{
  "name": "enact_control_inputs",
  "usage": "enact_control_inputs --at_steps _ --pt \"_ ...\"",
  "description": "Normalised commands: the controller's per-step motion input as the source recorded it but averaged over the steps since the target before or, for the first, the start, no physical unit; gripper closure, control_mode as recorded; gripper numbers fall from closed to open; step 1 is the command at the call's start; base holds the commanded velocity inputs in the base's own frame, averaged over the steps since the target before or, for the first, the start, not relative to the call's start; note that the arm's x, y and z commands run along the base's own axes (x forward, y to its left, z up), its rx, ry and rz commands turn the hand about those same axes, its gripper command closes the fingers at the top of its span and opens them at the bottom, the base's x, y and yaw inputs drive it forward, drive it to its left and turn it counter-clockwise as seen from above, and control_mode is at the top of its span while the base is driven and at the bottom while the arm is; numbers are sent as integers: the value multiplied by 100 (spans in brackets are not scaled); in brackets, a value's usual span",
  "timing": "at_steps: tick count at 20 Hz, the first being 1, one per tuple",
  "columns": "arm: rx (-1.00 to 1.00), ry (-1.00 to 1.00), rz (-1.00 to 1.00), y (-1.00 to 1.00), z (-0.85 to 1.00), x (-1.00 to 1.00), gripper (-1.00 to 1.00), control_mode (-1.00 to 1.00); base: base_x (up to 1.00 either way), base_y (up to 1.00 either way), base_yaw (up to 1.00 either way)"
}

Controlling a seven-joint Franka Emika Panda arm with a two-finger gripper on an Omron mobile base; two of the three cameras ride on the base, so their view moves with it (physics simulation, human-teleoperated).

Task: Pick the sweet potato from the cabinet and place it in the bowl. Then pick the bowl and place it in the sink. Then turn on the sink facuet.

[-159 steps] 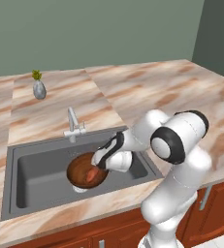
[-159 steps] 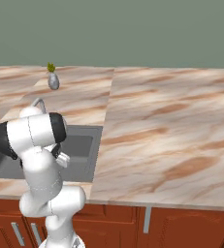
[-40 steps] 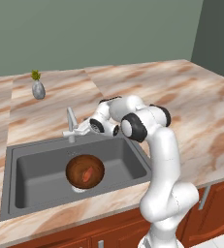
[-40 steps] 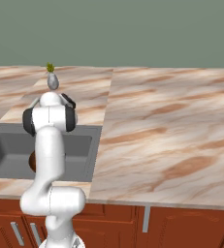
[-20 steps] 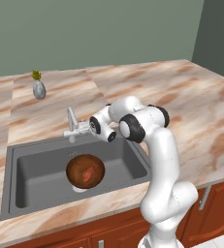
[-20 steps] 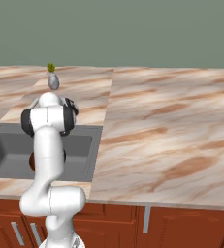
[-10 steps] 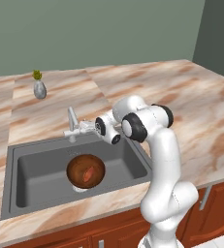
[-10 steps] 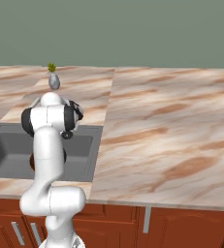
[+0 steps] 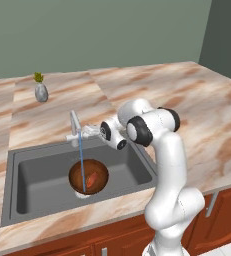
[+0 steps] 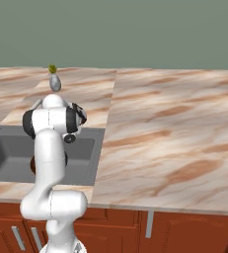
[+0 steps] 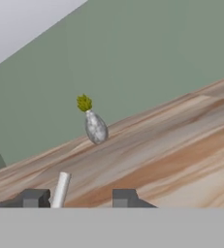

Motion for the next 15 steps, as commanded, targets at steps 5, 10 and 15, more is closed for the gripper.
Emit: enact_control_inputs --at_steps 5,10,15 --pt "0 0 -6 -27 -17 0 100 -100 0 0 0" --pt "1 0 -1 -5 0 0 100 -100 0 0 0" --pt "0 0 0 0 0 0 100 -100 0 0 0"
